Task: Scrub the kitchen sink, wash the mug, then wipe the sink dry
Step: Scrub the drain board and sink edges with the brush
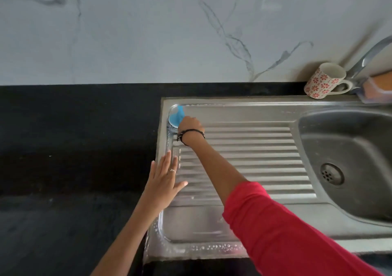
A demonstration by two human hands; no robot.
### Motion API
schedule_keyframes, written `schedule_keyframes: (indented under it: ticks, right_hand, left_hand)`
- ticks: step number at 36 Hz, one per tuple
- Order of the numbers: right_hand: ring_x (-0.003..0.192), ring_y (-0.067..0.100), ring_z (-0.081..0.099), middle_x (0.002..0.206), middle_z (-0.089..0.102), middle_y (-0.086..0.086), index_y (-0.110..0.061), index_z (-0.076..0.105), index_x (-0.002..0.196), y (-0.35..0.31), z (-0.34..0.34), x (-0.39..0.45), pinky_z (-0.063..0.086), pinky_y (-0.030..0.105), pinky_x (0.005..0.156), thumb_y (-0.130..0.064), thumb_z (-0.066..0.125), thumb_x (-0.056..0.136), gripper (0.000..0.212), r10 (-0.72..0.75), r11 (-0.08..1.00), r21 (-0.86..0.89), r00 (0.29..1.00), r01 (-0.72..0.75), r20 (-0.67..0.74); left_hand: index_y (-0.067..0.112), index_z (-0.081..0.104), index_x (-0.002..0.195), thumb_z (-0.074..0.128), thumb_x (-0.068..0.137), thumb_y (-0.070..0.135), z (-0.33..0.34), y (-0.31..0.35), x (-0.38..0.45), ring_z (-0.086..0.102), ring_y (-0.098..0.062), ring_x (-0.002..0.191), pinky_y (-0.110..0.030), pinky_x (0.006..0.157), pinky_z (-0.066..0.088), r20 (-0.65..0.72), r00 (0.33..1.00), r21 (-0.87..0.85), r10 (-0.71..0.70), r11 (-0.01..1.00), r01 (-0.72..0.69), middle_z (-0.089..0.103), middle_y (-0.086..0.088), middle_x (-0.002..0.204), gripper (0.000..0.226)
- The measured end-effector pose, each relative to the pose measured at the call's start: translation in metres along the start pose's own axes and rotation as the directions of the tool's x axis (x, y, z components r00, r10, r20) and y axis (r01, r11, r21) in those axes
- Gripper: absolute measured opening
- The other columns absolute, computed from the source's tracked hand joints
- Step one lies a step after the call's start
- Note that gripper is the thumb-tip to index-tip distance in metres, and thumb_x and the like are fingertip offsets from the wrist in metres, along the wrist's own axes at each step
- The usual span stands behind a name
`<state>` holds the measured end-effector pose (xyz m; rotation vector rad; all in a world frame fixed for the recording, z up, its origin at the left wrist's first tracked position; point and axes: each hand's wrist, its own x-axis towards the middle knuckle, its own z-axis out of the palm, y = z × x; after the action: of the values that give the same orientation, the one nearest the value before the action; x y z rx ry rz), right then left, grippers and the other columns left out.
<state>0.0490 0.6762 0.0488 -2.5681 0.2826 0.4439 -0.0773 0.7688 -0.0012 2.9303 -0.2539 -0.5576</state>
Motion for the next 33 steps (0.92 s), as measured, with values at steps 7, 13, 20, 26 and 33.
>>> schedule_keyframes:
  ticks: [7, 13, 20, 26, 33]
  right_hand:
    - [0.115, 0.031, 0.056, 0.122, 0.058, 0.014, -0.003, 0.046, 0.124, 0.015, 0.037, -0.045, 0.046, 0.039, 0.090, -0.008, 0.026, 0.099, 0.031, 0.013, 0.996, -0.084, 0.999, -0.017, -0.040]
    - [0.117, 0.030, 0.056, 0.125, 0.058, 0.013, -0.003, 0.046, 0.125, -0.005, 0.035, -0.030, 0.045, 0.038, 0.092, -0.009, 0.027, 0.100, 0.032, 0.014, 0.988, -0.152, 0.995, -0.030, -0.103]
    - [0.111, 0.027, 0.059, 0.119, 0.060, 0.012, -0.001, 0.050, 0.122, -0.023, 0.023, -0.006, 0.048, 0.033, 0.086, -0.010, 0.031, 0.100, 0.030, 0.023, 0.985, -0.163, 0.987, -0.049, -0.158]
    - [0.113, 0.034, 0.057, 0.121, 0.059, 0.016, -0.001, 0.044, 0.122, 0.039, 0.020, -0.041, 0.045, 0.040, 0.089, -0.007, 0.027, 0.098, 0.030, 0.121, 0.961, -0.216, 0.966, -0.172, -0.228]
    - [0.119, 0.034, 0.053, 0.123, 0.057, 0.022, 0.005, 0.052, 0.123, 0.086, -0.046, -0.024, 0.044, 0.038, 0.094, -0.010, 0.035, 0.098, 0.034, 0.422, 0.886, -0.087, 0.871, -0.455, -0.250]
  left_hand:
    - [0.010, -0.022, 0.144, 0.034, 0.094, 0.053, -0.010, -0.034, -0.009, -0.025, -0.020, 0.140, -0.041, 0.111, -0.017, 0.100, 0.995, 0.006, 0.002, 1.000, -0.002, -0.034, -0.008, 0.148, 0.087]
    - [0.010, -0.021, 0.144, 0.035, 0.094, 0.053, -0.012, -0.051, -0.011, -0.023, -0.020, 0.142, -0.042, 0.112, -0.016, 0.142, 0.988, 0.038, 0.066, 0.997, -0.072, -0.031, -0.007, 0.151, 0.087]
    - [0.014, -0.034, 0.129, 0.033, 0.094, 0.054, -0.012, -0.061, -0.014, -0.024, -0.018, 0.141, -0.040, 0.110, -0.017, 0.145, 0.983, 0.029, 0.115, 0.992, -0.120, -0.030, -0.006, 0.151, 0.085]
    - [0.013, -0.033, 0.130, 0.031, 0.095, 0.054, -0.013, -0.068, -0.010, -0.026, -0.017, 0.139, -0.038, 0.106, -0.020, 0.149, 0.972, 0.018, 0.181, 0.982, -0.186, -0.029, -0.007, 0.152, 0.083]
    - [0.011, -0.030, 0.135, 0.033, 0.094, 0.053, -0.013, -0.062, -0.008, -0.026, -0.018, 0.140, -0.038, 0.106, -0.021, 0.152, 0.967, -0.015, 0.204, 0.979, -0.204, -0.029, -0.008, 0.151, 0.086]
